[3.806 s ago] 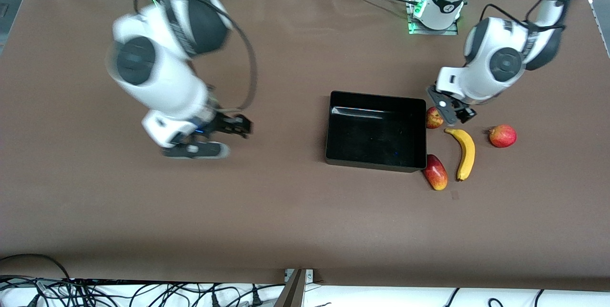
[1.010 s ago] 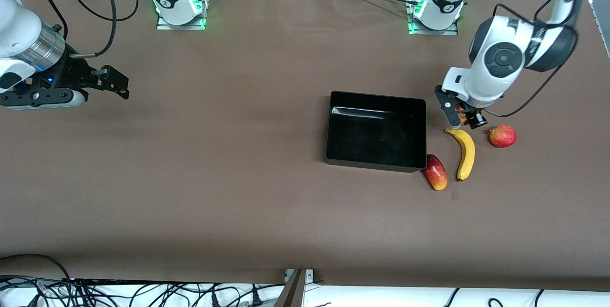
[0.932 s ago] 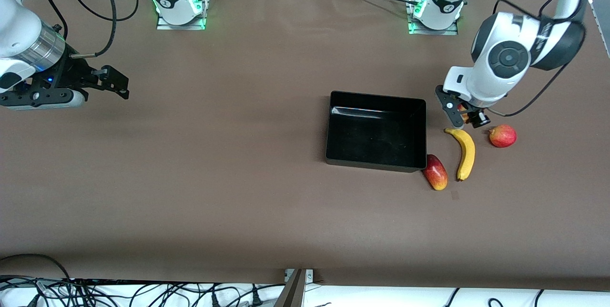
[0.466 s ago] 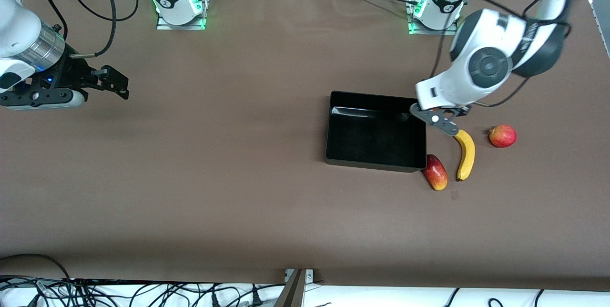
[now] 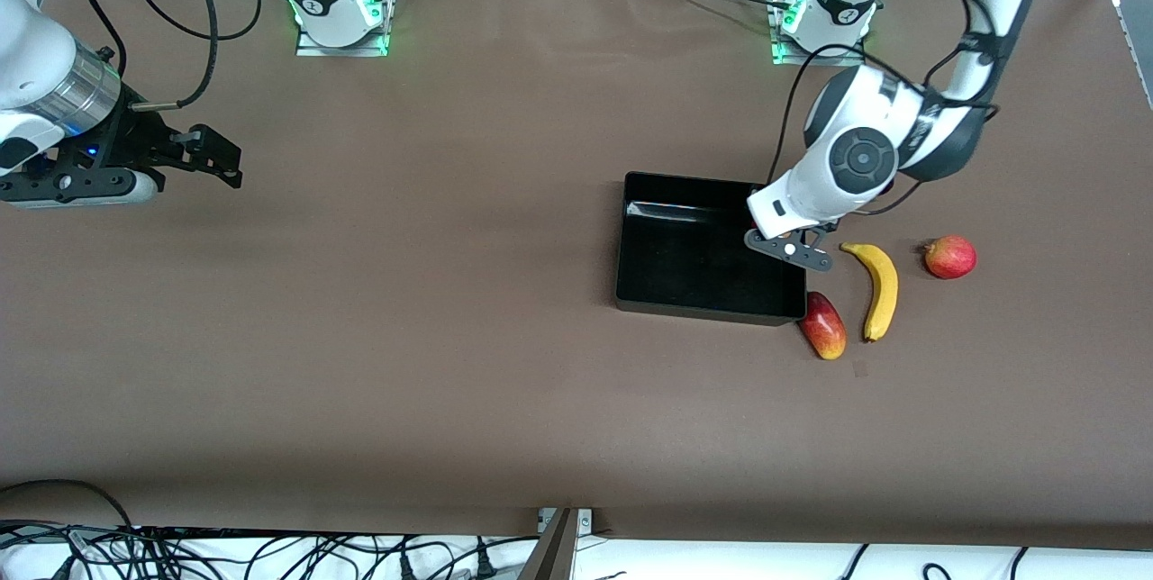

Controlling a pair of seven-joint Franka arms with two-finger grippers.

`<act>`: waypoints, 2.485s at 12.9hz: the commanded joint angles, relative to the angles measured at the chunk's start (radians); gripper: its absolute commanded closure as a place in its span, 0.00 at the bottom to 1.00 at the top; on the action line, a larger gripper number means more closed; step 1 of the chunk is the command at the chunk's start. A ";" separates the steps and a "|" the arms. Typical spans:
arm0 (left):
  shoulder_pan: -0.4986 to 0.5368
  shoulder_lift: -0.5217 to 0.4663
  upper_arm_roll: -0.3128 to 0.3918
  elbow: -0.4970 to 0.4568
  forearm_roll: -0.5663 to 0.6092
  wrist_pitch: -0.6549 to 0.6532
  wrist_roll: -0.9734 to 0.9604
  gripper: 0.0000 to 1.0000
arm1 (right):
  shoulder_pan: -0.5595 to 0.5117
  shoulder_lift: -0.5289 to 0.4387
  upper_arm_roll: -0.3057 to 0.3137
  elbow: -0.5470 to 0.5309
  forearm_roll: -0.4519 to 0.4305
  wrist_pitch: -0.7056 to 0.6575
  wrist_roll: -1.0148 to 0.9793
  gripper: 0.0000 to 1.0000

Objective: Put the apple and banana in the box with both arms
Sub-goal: 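Lift the apple with the left gripper and carry it over the box, then open the left gripper to drop the apple into the box, then lower the left gripper onto the yellow banana and grasp it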

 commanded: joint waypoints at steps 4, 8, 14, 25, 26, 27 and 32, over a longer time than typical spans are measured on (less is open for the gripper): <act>-0.059 0.043 -0.008 -0.082 -0.006 0.138 -0.142 0.76 | -0.014 0.004 0.005 0.012 -0.004 0.001 0.006 0.00; -0.049 0.074 -0.006 -0.078 -0.006 0.147 -0.145 0.10 | -0.014 0.004 0.005 0.012 -0.004 0.001 0.006 0.00; -0.039 0.044 0.006 0.121 -0.008 -0.141 -0.145 0.00 | -0.014 0.004 0.005 0.012 -0.004 0.001 0.006 0.00; 0.293 0.307 0.041 0.393 0.201 -0.160 0.256 0.00 | -0.014 0.004 0.005 0.012 -0.004 0.002 0.006 0.00; 0.316 0.321 0.041 0.376 0.202 -0.120 0.278 0.00 | -0.014 0.004 0.005 0.012 -0.004 0.002 0.006 0.00; 0.318 0.323 0.041 0.346 0.202 -0.080 0.297 0.00 | -0.014 0.004 0.005 0.012 -0.004 0.002 0.008 0.00; 0.361 0.327 0.041 0.221 0.251 0.097 0.341 0.78 | -0.014 0.004 0.005 0.012 -0.004 0.002 0.006 0.00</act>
